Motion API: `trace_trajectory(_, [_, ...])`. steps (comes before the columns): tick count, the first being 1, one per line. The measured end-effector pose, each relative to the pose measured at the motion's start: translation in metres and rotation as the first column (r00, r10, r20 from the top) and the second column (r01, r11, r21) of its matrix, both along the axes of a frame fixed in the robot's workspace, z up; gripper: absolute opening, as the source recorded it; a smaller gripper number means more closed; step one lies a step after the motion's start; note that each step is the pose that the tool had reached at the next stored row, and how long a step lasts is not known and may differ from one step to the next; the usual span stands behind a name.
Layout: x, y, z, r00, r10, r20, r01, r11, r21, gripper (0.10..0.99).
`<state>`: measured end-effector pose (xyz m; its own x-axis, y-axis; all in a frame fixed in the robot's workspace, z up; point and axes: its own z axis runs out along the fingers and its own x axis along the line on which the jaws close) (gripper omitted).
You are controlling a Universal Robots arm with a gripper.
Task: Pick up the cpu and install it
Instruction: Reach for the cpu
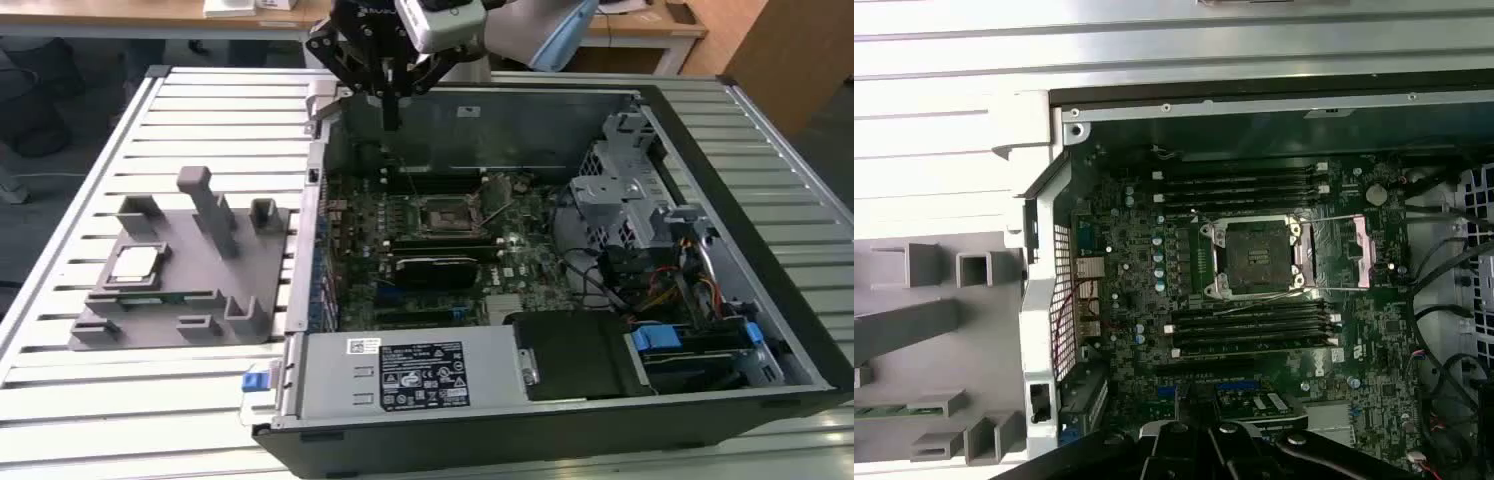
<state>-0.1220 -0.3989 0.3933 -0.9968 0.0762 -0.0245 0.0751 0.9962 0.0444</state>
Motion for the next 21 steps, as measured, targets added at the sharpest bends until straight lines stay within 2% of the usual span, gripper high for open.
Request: trace_trajectory(21, [-0.0066, 0.0000, 0.0000, 1.0000, 0.000, 0.0000, 0.000, 1.0000, 0.000, 0.106])
